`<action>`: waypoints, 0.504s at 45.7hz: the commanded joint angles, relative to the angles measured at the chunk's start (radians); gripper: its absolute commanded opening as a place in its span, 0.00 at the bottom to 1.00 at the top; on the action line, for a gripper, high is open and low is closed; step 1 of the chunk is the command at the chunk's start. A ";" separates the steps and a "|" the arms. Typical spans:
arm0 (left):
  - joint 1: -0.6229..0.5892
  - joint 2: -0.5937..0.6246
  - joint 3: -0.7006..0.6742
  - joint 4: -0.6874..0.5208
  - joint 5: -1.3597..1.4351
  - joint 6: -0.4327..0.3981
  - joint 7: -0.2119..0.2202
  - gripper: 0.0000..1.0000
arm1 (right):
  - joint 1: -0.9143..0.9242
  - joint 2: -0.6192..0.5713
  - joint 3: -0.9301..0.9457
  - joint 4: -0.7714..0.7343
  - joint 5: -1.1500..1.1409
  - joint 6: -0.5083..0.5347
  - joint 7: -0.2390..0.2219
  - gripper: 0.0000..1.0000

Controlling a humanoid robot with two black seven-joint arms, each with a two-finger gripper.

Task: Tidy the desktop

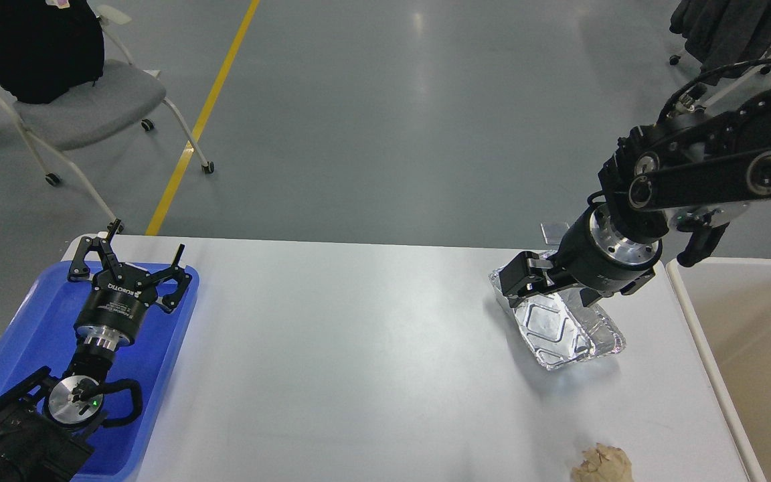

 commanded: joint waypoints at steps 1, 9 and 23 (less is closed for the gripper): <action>-0.001 0.000 0.000 0.000 0.000 0.000 0.000 0.99 | 0.028 0.000 -0.006 -0.004 -0.036 0.073 -0.001 1.00; -0.001 0.000 -0.001 0.000 0.000 0.000 0.000 0.99 | 0.037 0.015 -0.037 -0.009 -0.039 0.081 -0.001 1.00; -0.001 0.000 -0.001 0.000 0.000 0.000 0.000 0.99 | 0.088 0.017 -0.049 -0.009 -0.051 0.098 -0.001 1.00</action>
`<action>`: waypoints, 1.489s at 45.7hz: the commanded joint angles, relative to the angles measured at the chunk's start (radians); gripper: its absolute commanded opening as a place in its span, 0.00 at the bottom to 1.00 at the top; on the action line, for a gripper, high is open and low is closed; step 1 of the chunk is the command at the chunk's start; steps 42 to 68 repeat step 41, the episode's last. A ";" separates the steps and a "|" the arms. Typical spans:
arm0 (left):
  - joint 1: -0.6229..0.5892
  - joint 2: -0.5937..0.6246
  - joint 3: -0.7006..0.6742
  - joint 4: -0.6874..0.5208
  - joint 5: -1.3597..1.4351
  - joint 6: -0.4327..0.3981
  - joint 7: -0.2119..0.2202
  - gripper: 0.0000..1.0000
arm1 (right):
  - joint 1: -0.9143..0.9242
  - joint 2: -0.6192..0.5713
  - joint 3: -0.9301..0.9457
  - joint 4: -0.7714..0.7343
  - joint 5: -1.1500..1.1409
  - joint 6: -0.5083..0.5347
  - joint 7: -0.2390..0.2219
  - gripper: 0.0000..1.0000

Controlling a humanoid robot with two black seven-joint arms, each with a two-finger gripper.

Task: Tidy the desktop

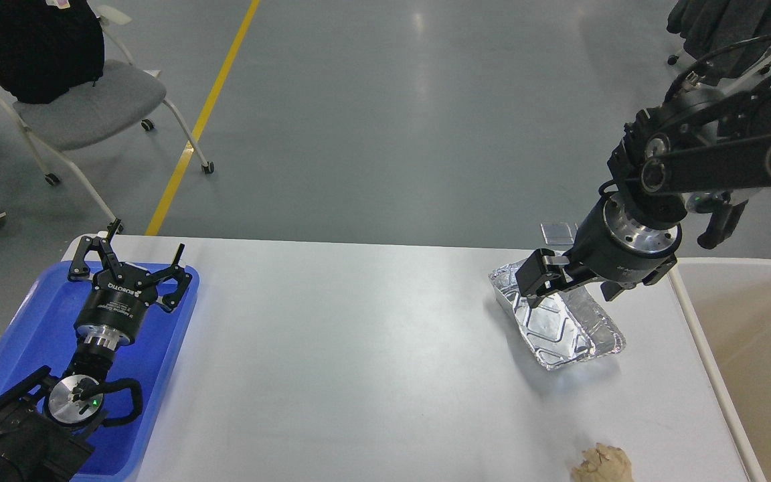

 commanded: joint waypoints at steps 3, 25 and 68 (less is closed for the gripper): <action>0.000 0.000 0.000 0.000 0.000 0.000 0.000 0.99 | 0.045 0.003 -0.011 -0.001 -0.009 0.021 0.000 1.00; 0.000 -0.002 0.001 0.000 0.000 0.000 0.000 0.99 | 0.074 0.007 -0.009 -0.003 -0.004 0.063 -0.002 1.00; -0.002 -0.002 0.001 0.000 0.000 0.002 0.000 0.99 | 0.083 0.009 -0.009 -0.004 -0.010 0.084 -0.002 1.00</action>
